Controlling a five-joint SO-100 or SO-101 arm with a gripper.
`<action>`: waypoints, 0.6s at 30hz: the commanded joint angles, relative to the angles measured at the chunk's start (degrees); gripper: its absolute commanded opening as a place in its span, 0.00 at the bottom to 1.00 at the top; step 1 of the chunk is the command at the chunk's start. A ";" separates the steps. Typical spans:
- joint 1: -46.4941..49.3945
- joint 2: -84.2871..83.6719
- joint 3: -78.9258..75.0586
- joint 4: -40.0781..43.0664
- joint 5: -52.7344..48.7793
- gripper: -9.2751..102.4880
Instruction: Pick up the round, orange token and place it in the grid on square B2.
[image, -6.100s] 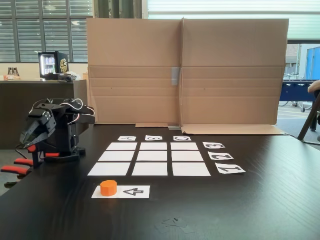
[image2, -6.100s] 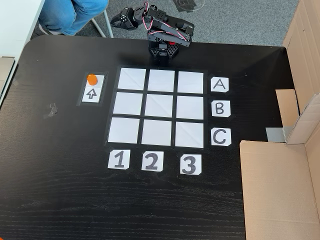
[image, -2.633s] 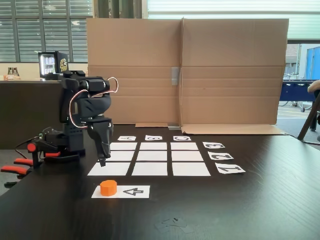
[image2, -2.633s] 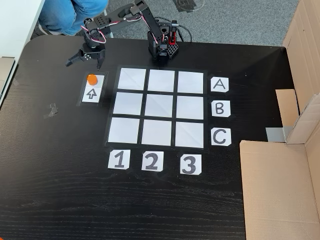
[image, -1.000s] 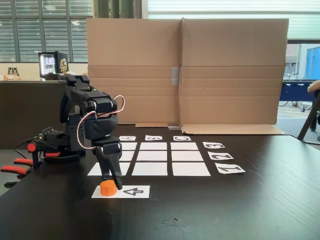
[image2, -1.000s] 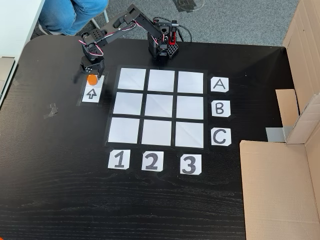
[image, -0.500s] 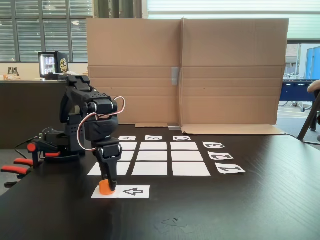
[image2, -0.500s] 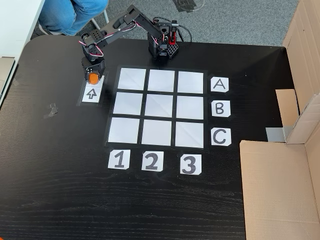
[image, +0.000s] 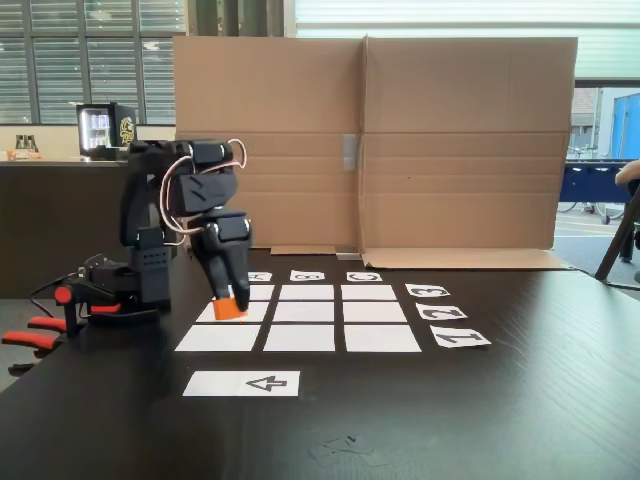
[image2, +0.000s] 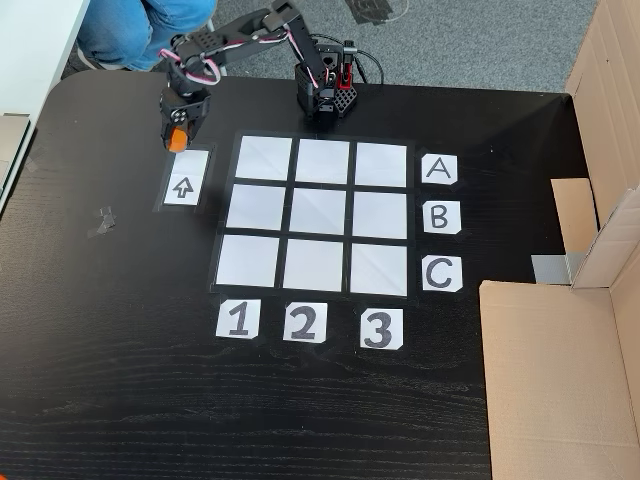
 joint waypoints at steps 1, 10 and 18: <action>-2.72 9.23 -0.09 0.62 -2.02 0.08; -14.50 21.97 5.01 3.96 -2.64 0.08; -31.90 28.92 10.55 5.01 0.53 0.08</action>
